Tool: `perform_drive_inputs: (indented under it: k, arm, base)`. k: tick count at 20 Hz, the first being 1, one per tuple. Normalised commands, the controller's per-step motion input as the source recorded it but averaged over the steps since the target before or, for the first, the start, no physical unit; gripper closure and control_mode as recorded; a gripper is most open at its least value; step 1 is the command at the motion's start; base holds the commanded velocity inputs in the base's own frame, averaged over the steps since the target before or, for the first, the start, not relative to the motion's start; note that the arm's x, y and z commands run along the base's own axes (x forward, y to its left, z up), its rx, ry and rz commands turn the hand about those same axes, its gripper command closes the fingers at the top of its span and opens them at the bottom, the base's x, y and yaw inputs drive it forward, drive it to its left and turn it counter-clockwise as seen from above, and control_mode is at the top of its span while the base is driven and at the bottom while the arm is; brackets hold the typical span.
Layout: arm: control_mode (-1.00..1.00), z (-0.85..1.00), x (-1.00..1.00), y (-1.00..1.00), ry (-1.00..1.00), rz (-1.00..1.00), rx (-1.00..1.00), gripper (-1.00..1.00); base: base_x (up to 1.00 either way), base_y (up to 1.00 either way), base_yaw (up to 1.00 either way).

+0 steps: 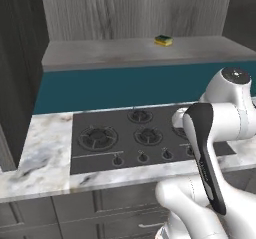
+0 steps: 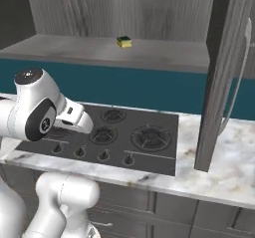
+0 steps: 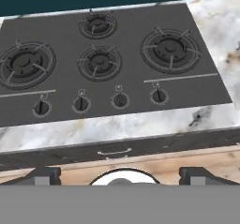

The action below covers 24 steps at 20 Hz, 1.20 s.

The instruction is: Locate and retrieve the soap dispenser and sponge from the cabinet. Place them next to the sink.

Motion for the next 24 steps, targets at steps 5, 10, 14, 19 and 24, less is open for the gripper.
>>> perform_drive_inputs:
  k: [5, 10, 14, 19, 24]
  arm:
    - [1.0, 0.0, 0.0, 0.0, 0.0, 0.0, 0.0, -1.0]
    - [1.0, 0.0, 0.0, 0.0, 0.0, 0.0, 0.0, -1.0]
    - [1.0, 0.0, 0.0, 0.0, 0.0, 0.0, 0.0, -1.0]
    - [1.0, 0.0, 0.0, 0.0, 0.0, 0.0, 0.0, -1.0]
    - [1.0, 0.0, 0.0, 0.0, 0.0, 0.0, 0.0, -1.0]
  base:
    - [0.85, -0.17, 0.21]
    - [0.53, -0.24, 0.21]
    - [0.1, -0.1, 0.09]
    - [0.0, 0.0, 0.0]
    - [0.0, 0.0, 0.0]
